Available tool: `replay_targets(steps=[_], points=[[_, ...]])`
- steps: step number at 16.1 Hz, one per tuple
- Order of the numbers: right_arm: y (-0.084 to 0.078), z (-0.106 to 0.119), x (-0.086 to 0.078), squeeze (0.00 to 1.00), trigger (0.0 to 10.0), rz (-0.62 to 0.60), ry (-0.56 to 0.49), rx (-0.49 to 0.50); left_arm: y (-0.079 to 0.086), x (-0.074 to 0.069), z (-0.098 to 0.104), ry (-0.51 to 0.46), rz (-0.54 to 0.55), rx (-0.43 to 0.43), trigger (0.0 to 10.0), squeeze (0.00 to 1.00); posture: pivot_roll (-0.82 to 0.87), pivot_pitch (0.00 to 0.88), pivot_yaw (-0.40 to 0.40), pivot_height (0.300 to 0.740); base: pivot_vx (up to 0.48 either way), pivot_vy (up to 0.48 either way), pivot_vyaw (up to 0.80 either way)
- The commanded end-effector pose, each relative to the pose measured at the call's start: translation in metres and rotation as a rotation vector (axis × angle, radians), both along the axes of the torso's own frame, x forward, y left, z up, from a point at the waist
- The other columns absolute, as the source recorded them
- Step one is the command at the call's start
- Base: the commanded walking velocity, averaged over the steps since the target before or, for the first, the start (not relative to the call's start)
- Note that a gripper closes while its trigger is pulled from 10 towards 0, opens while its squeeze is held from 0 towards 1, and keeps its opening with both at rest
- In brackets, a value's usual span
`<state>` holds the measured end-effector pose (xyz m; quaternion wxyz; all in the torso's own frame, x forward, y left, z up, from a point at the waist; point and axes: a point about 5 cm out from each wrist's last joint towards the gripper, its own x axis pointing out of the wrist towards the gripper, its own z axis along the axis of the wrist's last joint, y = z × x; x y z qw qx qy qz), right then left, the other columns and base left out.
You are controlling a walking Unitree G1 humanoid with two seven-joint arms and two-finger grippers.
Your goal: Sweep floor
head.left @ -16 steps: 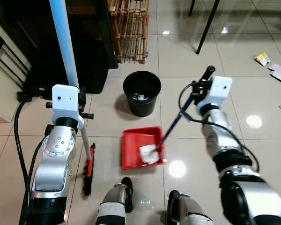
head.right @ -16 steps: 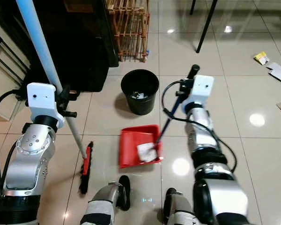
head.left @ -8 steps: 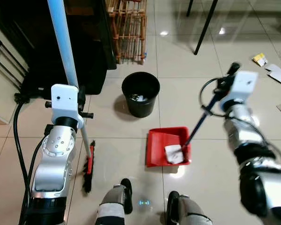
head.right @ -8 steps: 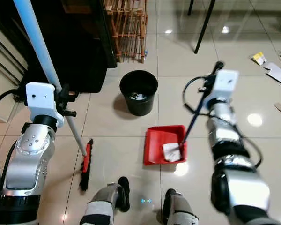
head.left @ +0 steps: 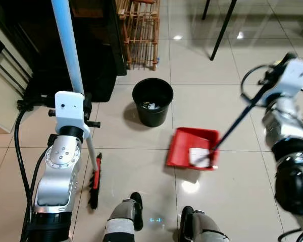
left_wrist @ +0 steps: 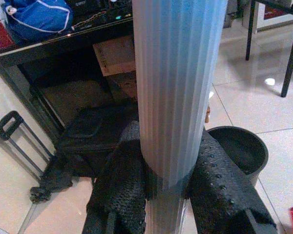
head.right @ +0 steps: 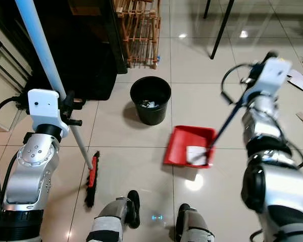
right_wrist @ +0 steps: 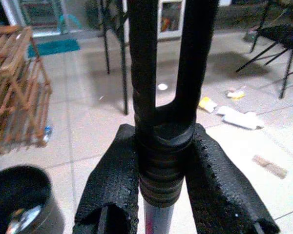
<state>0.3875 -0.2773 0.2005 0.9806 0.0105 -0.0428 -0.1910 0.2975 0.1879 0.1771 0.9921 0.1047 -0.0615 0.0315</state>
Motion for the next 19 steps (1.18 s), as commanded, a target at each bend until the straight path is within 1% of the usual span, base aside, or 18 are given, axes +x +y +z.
replay_targets(steps=[1, 2, 4, 5, 6, 7, 8, 9, 11, 13, 14, 15, 17, 19], points=[[-0.011, 0.017, -0.001, 0.00, 10.0, -0.056, -0.055, -0.018, 0.005, -0.001, 0.008, -0.041, 0.026, 0.015, 10.0, 0.00, 0.07, 0.200, 0.046, 0.740, 0.000, 0.000, 0.00], [-0.018, 0.023, -0.003, 0.00, 10.0, -0.111, -0.075, -0.022, 0.006, -0.001, 0.008, -0.042, 0.029, 0.015, 10.0, 0.00, 0.07, 0.202, 0.045, 0.740, 0.000, 0.000, 0.00], [-0.028, 0.029, -0.007, 0.00, 10.0, -0.197, -0.093, -0.020, 0.007, -0.001, 0.008, -0.043, 0.033, 0.015, 10.0, 0.00, 0.08, 0.205, 0.045, 0.740, 0.000, 0.000, 0.00], [-0.034, 0.031, -0.009, 0.00, 10.0, -0.247, -0.102, -0.018, 0.007, -0.001, 0.009, -0.044, 0.035, 0.014, 10.0, 0.00, 0.08, 0.207, 0.043, 0.740, 0.000, 0.000, 0.00], [-0.037, 0.031, -0.011, 0.00, 10.0, -0.271, -0.107, -0.014, 0.007, -0.001, 0.009, -0.044, 0.036, 0.014, 10.0, 0.00, 0.08, 0.208, 0.043, 0.740, 0.000, 0.000, 0.00], [-0.042, 0.031, -0.015, 0.00, 10.0, -0.335, -0.124, 0.004, 0.007, -0.001, 0.009, -0.047, 0.041, 0.012, 10.0, 0.00, 0.08, 0.209, 0.044, 0.740, 0.000, 0.000, 0.00], [-0.044, 0.030, -0.016, 0.00, 10.0, -0.358, -0.129, 0.010, 0.007, -0.001, 0.009, -0.048, 0.042, 0.011, 10.0, 0.00, 0.08, 0.211, 0.044, 0.740, 0.000, 0.000, 0.00], [-0.048, 0.029, -0.020, 0.00, 10.0, -0.423, -0.139, 0.020, 0.008, -0.001, 0.009, -0.049, 0.044, 0.010, 10.0, 0.00, 0.08, 0.212, 0.046, 0.740, 0.000, 0.000, 0.00], [-0.050, 0.028, -0.023, 0.00, 10.0, -0.466, -0.154, 0.035, 0.008, -0.001, 0.010, -0.049, 0.045, 0.009, 10.0, 0.00, 0.08, 0.214, 0.047, 0.740, 0.000, 0.000, 0.00], [-0.054, 0.023, -0.030, 0.00, 10.0, -0.585, -0.182, 0.084, 0.009, -0.001, 0.010, -0.048, 0.045, 0.009, 10.0, 0.00, 0.09, 0.217, 0.057, 0.740, 0.000, 0.000, 0.00], [-0.054, 0.023, -0.030, 0.00, 10.0, -0.591, -0.186, 0.091, 0.009, -0.001, 0.010, -0.048, 0.045, 0.009, 10.0, 0.00, 0.09, 0.217, 0.057, 0.740, 0.000, 0.000, 0.00], [-0.057, 0.022, -0.033, 0.00, 10.0, -0.625, -0.191, 0.092, 0.009, -0.001, 0.010, -0.048, 0.045, 0.008, 10.0, 0.00, 0.09, 0.217, 0.059, 0.740, 0.000, 0.000, 0.00], [-0.062, 0.022, -0.038, 0.00, 10.0, -0.679, -0.216, 0.124, 0.009, -0.001, 0.010, -0.047, 0.045, 0.008, 10.0, 0.00, 0.09, 0.218, 0.064, 0.740, 0.000, 0.000, 0.00], [-0.072, 0.024, -0.045, 0.00, 10.0, -0.729, -0.280, 0.237, 0.009, -0.001, 0.011, -0.050, 0.039, 0.006, 10.0, 0.00, 0.09, 0.215, 0.071, 0.740, 0.000, 0.000, 0.00]])
